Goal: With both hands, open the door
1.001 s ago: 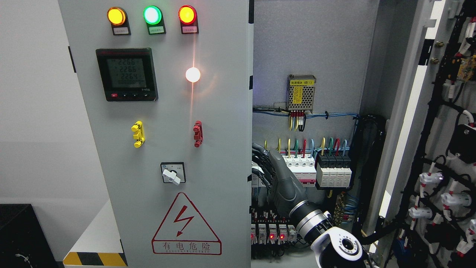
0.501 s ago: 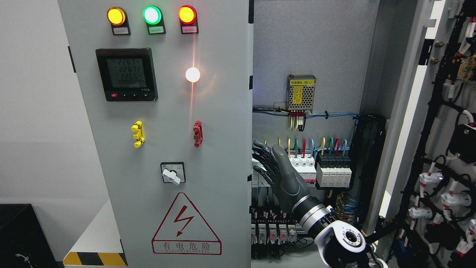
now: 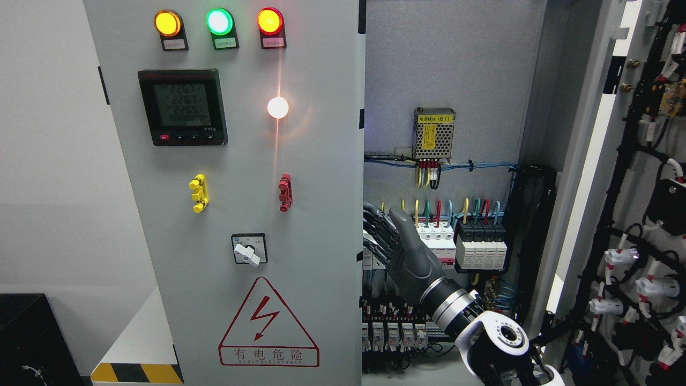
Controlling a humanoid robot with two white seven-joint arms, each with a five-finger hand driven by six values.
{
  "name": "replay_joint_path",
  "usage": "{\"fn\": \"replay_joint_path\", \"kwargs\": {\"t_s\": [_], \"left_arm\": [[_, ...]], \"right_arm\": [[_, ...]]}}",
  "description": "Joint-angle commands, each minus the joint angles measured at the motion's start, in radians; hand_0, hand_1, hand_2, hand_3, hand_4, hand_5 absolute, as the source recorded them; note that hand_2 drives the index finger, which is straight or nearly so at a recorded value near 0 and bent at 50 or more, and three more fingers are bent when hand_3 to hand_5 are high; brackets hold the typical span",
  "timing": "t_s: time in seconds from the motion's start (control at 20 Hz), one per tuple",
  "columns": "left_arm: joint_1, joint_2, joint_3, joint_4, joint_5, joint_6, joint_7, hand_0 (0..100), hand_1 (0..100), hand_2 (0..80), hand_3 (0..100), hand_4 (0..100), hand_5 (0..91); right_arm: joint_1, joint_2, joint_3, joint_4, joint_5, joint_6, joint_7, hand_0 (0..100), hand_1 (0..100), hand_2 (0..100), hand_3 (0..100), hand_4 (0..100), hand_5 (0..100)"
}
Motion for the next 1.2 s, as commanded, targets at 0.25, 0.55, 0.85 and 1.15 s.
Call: {"fn": "replay_joint_path", "kwargs": {"t_s": [0.25, 0.55, 0.85, 1.15], "left_arm": [[0.029, 0.012, 0.000, 0.001, 0.000, 0.000, -0.001, 0, 0, 0.0, 0, 0, 0.0], [0.031, 0.011, 0.000, 0.009, -0.003, 0.001, 0.001, 0, 0, 0.0, 0, 0, 0.0], [0.032, 0.009, 0.000, 0.012, -0.005, 0.001, 0.002, 0, 0, 0.0, 0, 0, 0.0], [0.032, 0.009, -0.002, 0.012, -0.006, 0.001, 0.002, 0, 0, 0.0, 0, 0, 0.0]], "right_arm": [[-0.014, -0.035, 0.000, 0.031, -0.004, 0.000, 0.045, 19, 0, 0, 0, 0, 0], [-0.018, -0.043, -0.001, 0.033, -0.004, 0.000, 0.061, 19, 0, 0, 0, 0, 0], [-0.024, -0.069, -0.001, 0.056, -0.006, -0.001, 0.085, 19, 0, 0, 0, 0, 0], [-0.030, -0.078, -0.001, 0.052, -0.046, 0.000, 0.124, 19, 0, 0, 0, 0, 0]]}}
